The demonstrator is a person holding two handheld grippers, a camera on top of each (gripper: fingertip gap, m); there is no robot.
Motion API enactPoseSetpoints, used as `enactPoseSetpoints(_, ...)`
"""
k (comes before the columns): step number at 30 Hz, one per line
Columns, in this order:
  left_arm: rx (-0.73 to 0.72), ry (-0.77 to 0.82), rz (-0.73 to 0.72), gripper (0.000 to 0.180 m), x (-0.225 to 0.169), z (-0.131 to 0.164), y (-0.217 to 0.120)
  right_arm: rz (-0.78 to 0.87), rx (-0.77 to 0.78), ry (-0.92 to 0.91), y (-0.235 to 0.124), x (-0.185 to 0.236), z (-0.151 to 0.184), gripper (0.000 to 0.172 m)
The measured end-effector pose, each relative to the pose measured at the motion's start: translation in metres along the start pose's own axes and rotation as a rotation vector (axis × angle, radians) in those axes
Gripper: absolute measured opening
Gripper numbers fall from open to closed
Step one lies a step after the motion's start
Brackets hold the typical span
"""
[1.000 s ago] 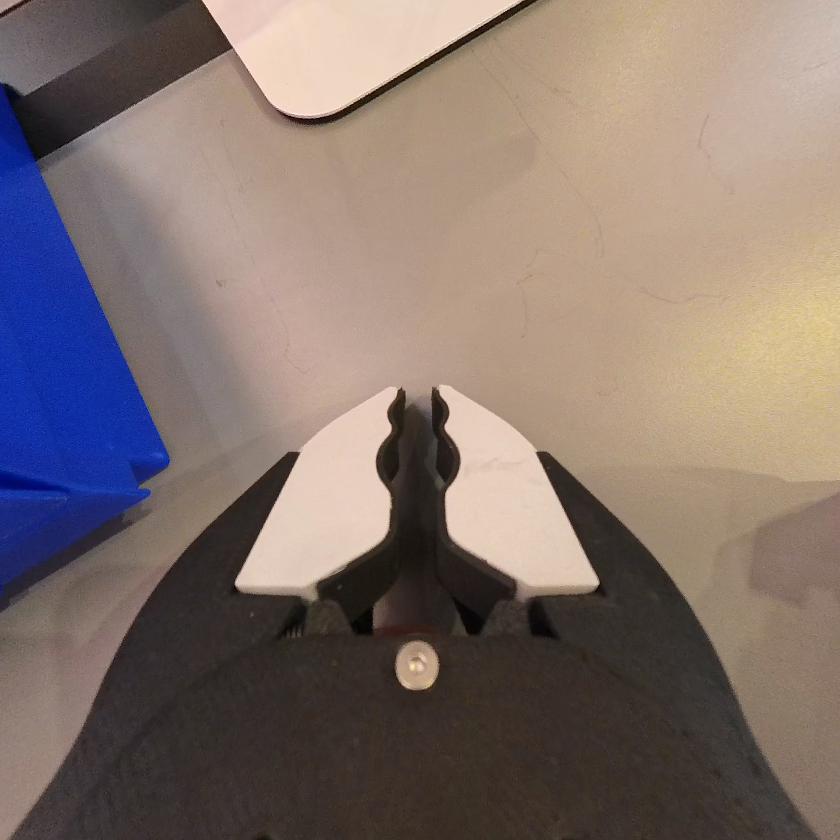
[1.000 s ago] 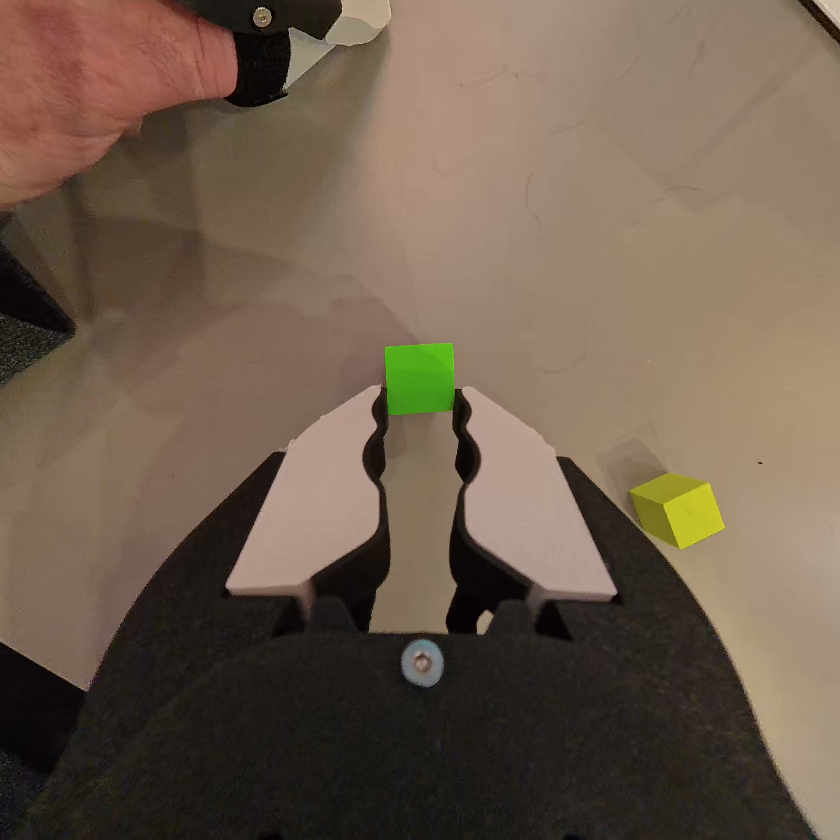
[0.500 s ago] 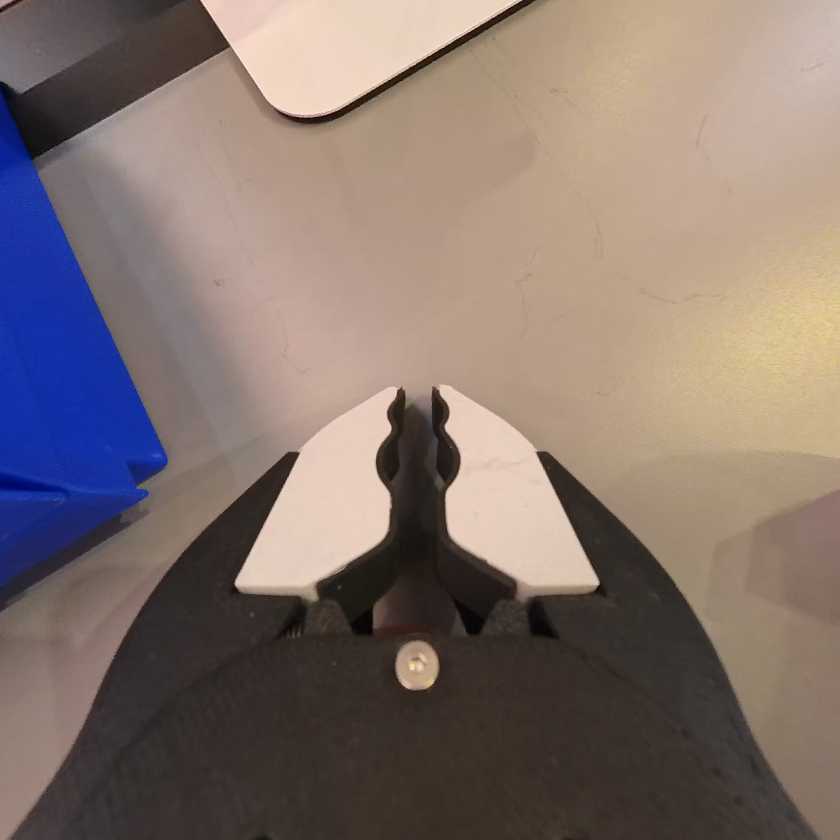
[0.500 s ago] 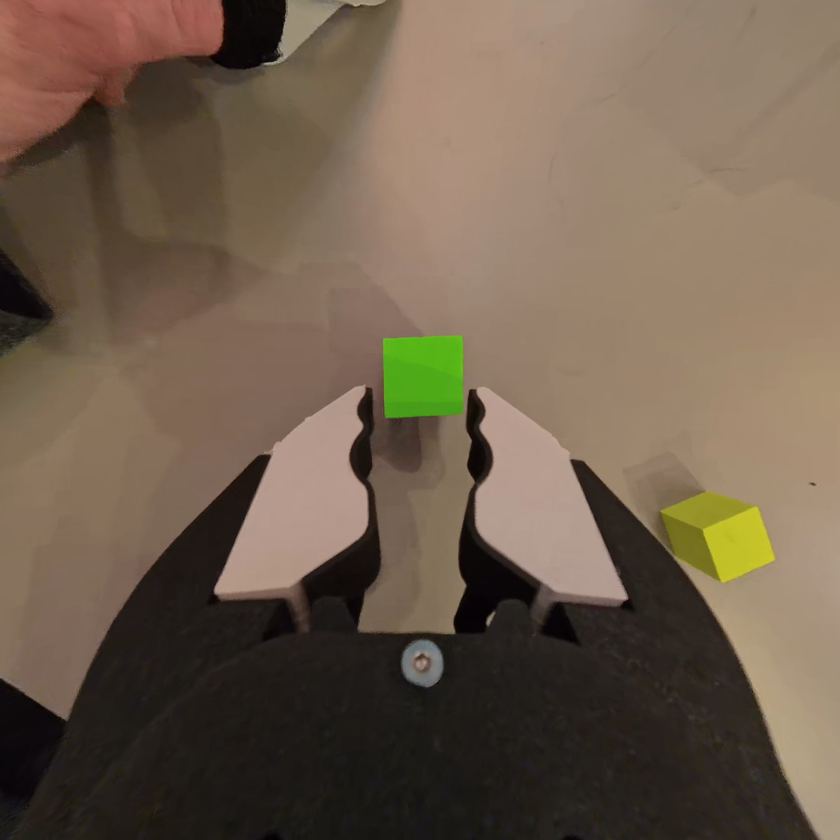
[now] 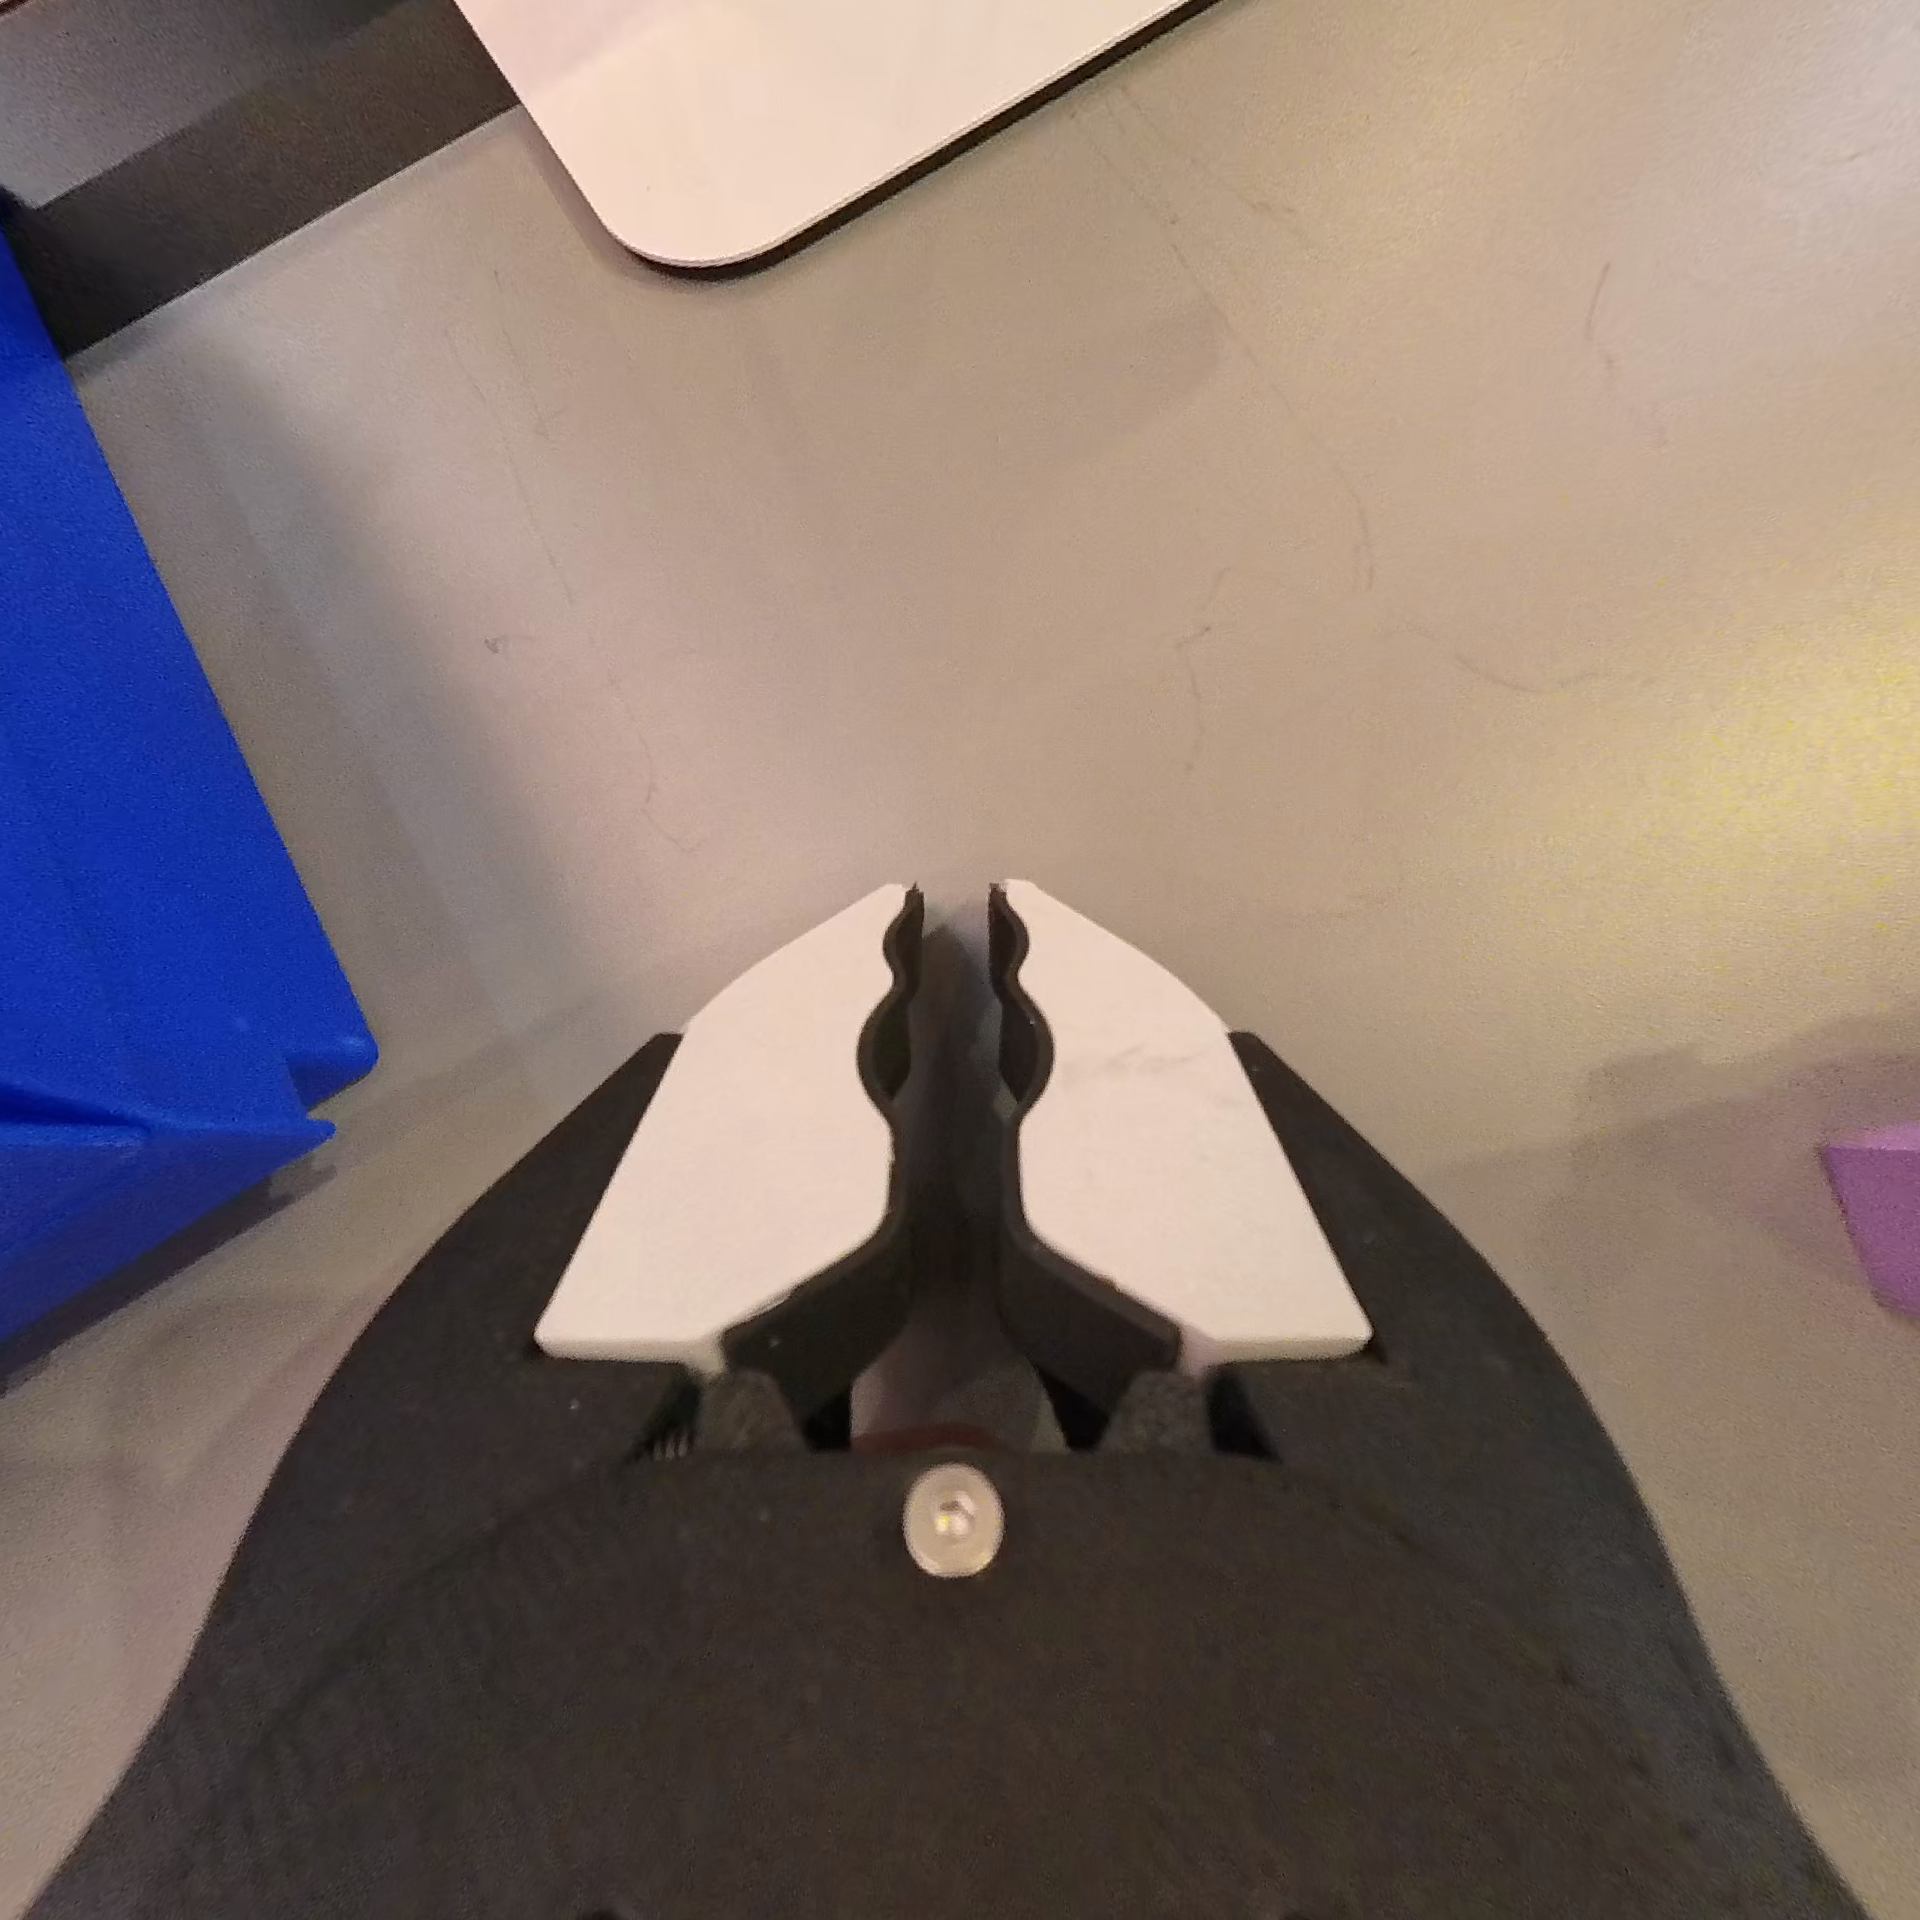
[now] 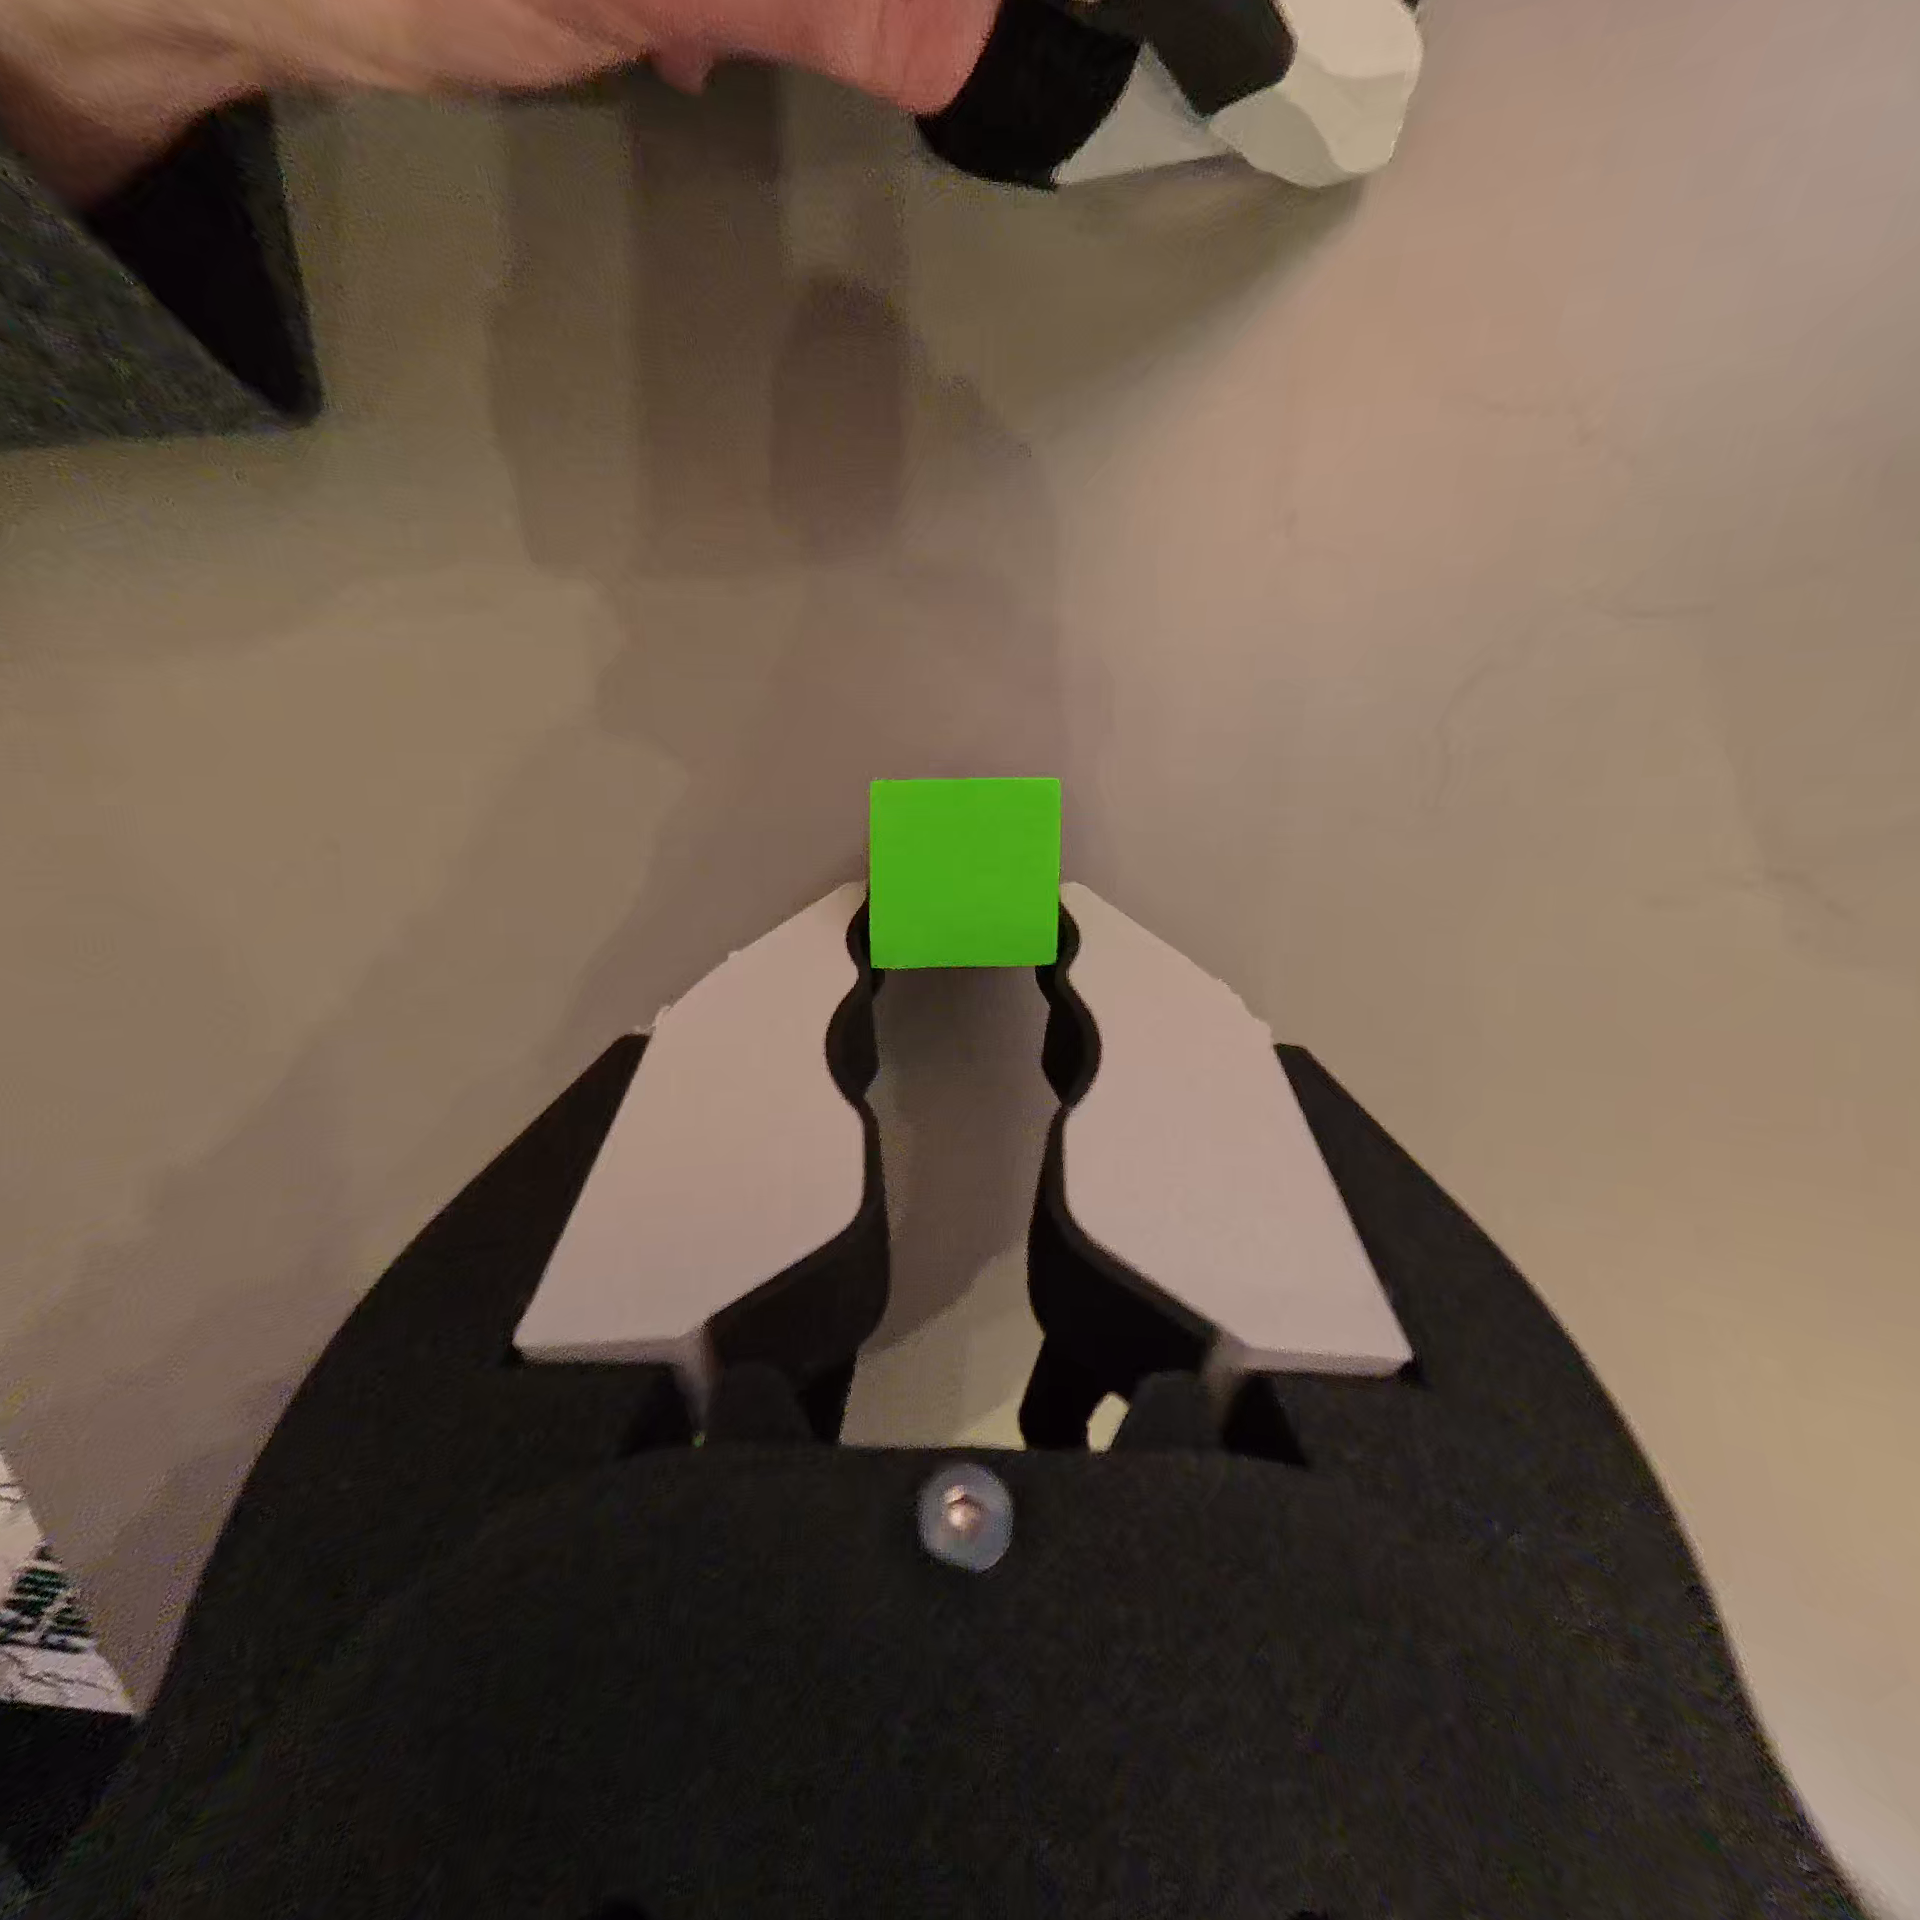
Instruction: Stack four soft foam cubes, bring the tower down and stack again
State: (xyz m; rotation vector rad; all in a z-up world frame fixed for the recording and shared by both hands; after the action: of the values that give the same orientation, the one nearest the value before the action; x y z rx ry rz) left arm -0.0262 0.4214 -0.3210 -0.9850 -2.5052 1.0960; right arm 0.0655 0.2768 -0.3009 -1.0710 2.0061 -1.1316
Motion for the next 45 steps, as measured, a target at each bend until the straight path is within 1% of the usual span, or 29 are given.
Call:
enactPoseSetpoints(1, 0.0, 0.0, 0.001, 0.012, 0.0, 0.0, 0.0, 0.005, 0.031, -0.023, 0.003, 0.0, 0.003, 0.028)
enactPoseSetpoints(4, 0.001, -0.002, 0.002, 0.012, 0.0, 0.0, 0.0, -0.013, 0.025, -0.035, 0.005, 0.0, 0.003, 0.03)
enactPoseSetpoints(6, 0.001, -0.001, 0.002, 0.012, 0.0, 0.0, 0.0, -0.026, 0.049, -0.032, 0.009, 0.001, 0.006, 0.04)
enactPoseSetpoints(8, 0.0, 0.0, 0.002, 0.012, 0.0, 0.0, 0.0, -0.023, 0.045, -0.052, 0.011, 0.004, 0.006, 0.041)
enactPoseSetpoints(12, 0.001, 0.0, 0.004, 0.012, 0.0, 0.0, 0.0, -0.007, 0.03, -0.05, 0.007, 0.003, 0.002, 0.05)
enactPoseSetpoints(17, 0.002, 0.0, 0.005, 0.012, 0.0, 0.0, 0.0, 0.032, 0.003, -0.062, -0.006, -0.003, -0.004, 0.043)
enactPoseSetpoints(20, 0.002, -0.001, 0.006, 0.012, 0.0, 0.0, 0.0, 0.042, -0.006, -0.071, -0.006, -0.004, -0.007, 0.029)
enactPoseSetpoints(28, 0.003, -0.002, 0.008, 0.012, 0.0, 0.0, 0.0, 0.056, -0.022, -0.079, -0.013, -0.003, -0.015, 0.029)
enactPoseSetpoints(36, 0.003, -0.001, 0.008, 0.012, 0.0, 0.0, 0.0, 0.044, 0.015, -0.072, -0.005, -0.003, -0.01, 0.029)
enactPoseSetpoints(43, 0.003, -0.001, 0.009, 0.012, 0.0, 0.0, 0.0, 0.047, 0.017, -0.063, -0.004, -0.004, -0.01, 0.029)
enactPoseSetpoints(45, 0.003, -0.002, 0.01, 0.012, 0.0, 0.0, 0.0, 0.047, 0.022, -0.055, -0.004, -0.004, -0.01, 0.038)
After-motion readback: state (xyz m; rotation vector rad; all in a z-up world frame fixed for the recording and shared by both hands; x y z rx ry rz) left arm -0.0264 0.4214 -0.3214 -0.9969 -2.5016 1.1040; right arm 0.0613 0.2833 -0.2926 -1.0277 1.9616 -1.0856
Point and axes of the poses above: each gripper's, where its closed fingertips meet, y out along the fingers, z out of its underside, x = y × z across the jaws, the point moved 4 cm from there along -y, back along the fingers, and after that the axes turned 11 degrees about -y, right-handed, at the moved point
